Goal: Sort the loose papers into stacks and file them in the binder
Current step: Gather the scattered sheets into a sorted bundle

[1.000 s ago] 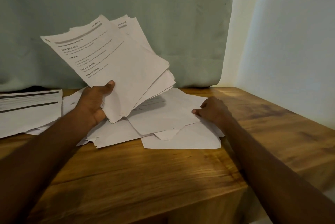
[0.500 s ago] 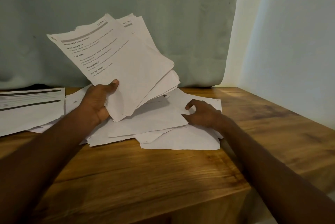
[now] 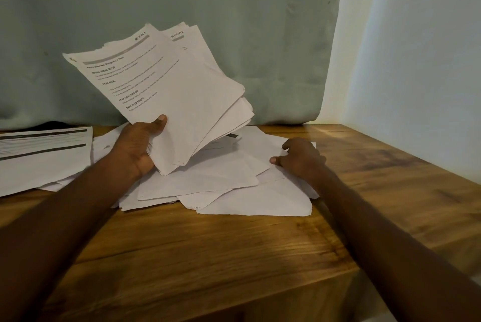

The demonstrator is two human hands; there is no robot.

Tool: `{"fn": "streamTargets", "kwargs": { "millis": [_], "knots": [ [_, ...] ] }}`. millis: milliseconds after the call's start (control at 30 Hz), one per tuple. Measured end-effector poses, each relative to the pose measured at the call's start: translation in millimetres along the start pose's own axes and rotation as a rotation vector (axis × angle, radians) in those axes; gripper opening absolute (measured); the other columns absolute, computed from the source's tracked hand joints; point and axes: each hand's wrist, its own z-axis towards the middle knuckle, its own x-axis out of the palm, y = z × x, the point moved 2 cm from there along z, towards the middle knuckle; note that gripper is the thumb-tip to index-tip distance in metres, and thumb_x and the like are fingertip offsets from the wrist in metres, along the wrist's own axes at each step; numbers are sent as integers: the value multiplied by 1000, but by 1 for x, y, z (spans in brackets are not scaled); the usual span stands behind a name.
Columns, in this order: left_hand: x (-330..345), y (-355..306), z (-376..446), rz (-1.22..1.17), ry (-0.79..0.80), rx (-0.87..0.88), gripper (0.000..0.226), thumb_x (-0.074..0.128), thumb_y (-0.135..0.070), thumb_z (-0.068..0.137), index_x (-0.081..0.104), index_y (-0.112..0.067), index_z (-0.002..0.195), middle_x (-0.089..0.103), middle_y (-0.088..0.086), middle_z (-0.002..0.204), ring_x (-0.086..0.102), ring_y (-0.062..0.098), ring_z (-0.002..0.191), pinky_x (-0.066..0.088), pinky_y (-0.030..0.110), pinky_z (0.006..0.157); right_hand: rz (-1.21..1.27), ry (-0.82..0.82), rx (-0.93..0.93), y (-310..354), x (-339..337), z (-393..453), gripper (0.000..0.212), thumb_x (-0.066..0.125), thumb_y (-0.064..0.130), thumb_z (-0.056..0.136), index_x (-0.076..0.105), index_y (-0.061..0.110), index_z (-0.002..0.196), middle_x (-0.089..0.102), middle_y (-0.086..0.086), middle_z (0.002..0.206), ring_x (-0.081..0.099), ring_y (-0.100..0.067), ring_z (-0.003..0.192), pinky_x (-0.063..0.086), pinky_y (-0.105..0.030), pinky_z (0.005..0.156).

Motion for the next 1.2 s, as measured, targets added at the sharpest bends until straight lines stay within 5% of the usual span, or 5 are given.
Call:
{"fn": "streamTargets", "kwargs": {
  "millis": [267, 433, 700, 867, 1200],
  "knots": [
    [1, 0, 1, -16, 6, 1, 14, 61, -13, 100, 64, -26, 103, 76, -11, 83, 68, 11, 81, 51, 30, 68, 297, -587, 140, -10, -21, -1, 20, 65, 18, 93, 74, 19, 110, 69, -9, 113, 66, -33, 102, 43, -31, 80],
    [-1, -10, 1, 14, -36, 29, 19, 63, -19, 100, 63, -17, 118, 70, -3, 108, 69, 6, 75, 53, 24, 60, 353, -1103, -398, 11, -60, -28, 29, 60, -5, 92, 69, 15, 110, 55, -11, 119, 59, -13, 96, 45, -10, 72],
    [-27, -44, -2, -95, -115, 57, 10, 52, -22, 105, 59, -18, 100, 75, -14, 72, 67, 5, 72, 54, 27, 64, 37, -98, -1051, 89, 8, -74, 102, 69, -13, 73, 27, 30, 155, 35, -1, 154, 65, -20, 104, 59, -31, 64],
    [-48, -41, 1, -181, -125, 4, 9, 57, -19, 103, 63, -21, 110, 77, -4, 85, 73, 15, 81, 58, 37, 66, 337, 315, -952, 88, 19, -81, 54, 72, 39, 94, 48, 35, 142, 65, 14, 126, 65, -7, 109, 59, -30, 88],
    [-48, -35, 7, -194, -109, -11, 25, 58, -19, 102, 63, -14, 126, 79, -2, 89, 72, 17, 87, 57, 36, 68, 122, -172, -230, 23, 9, -8, 31, 59, 46, 99, 67, 22, 118, 69, 2, 119, 63, -21, 110, 50, -38, 97]
  ]
}}
